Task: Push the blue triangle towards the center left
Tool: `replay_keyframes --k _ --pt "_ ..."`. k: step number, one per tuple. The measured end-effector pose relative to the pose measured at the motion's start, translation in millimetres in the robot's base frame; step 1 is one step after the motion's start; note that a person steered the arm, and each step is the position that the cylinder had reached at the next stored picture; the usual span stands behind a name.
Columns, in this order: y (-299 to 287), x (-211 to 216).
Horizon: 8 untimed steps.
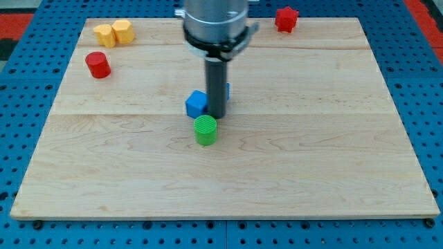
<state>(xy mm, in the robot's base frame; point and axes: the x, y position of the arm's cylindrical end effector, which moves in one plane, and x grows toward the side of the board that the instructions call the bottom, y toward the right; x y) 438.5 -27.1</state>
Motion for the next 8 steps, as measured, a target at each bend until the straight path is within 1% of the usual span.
replay_keyframes --k 1,3,4,5,6,7,8 --pt "-32.6 -15.1" --pt "102.1 -15.1" --pt "136.1 -27.8" --pt "103.3 -38.4" --pt "28.5 -31.4" --pt "24.7 -59.5" --pt "23.9 -74.1"
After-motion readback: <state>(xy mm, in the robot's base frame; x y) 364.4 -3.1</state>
